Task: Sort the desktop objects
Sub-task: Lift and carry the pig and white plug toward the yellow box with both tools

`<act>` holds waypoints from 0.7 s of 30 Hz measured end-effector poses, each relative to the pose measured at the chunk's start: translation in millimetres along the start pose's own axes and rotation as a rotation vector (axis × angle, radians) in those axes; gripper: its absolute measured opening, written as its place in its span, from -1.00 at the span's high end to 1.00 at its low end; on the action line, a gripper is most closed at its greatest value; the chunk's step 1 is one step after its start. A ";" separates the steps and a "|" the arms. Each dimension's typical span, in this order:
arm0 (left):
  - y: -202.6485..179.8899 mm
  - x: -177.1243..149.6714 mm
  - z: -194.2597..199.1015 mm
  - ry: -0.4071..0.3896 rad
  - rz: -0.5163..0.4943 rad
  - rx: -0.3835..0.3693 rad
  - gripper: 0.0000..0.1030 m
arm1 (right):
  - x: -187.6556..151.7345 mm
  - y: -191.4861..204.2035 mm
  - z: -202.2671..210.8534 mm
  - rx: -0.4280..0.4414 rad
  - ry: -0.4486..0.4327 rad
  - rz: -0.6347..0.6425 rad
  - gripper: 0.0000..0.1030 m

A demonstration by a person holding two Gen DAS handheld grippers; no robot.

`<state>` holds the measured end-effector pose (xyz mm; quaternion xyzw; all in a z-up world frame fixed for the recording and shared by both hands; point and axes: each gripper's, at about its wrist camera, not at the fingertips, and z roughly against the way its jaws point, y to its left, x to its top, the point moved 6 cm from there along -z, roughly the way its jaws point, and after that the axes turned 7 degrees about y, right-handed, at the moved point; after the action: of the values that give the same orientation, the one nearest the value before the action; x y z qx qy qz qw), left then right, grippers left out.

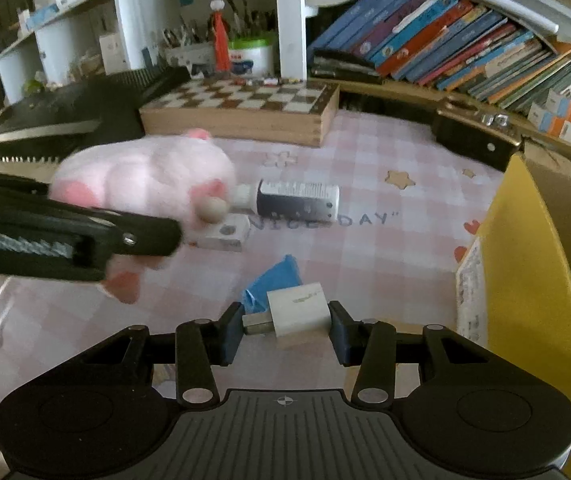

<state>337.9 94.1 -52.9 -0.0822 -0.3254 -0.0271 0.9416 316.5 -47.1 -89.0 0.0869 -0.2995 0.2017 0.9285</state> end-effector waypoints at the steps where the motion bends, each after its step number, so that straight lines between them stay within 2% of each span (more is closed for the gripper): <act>1: 1.6 -1.4 8.2 -0.013 0.015 -0.001 -0.24 | -0.1 0.5 3.9 -0.001 -0.007 -0.002 0.14; 5: 7.0 -7.7 36.2 -0.054 0.057 -0.004 -0.24 | -1.6 4.1 25.2 -0.002 -0.043 -0.018 0.14; 11: 6.5 -24.5 70.6 -0.083 0.069 -0.020 -0.24 | -8.6 15.9 54.8 0.012 -0.079 -0.028 0.14; 21: 4.2 -76.0 110.4 -0.071 0.100 -0.072 -0.24 | -43.4 42.4 93.4 0.018 -0.083 -0.042 0.14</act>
<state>211.4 117.1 -14.9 -0.1331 -0.3529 0.0112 0.9261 217.7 -49.1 -37.7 0.1096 -0.3340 0.1813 0.9185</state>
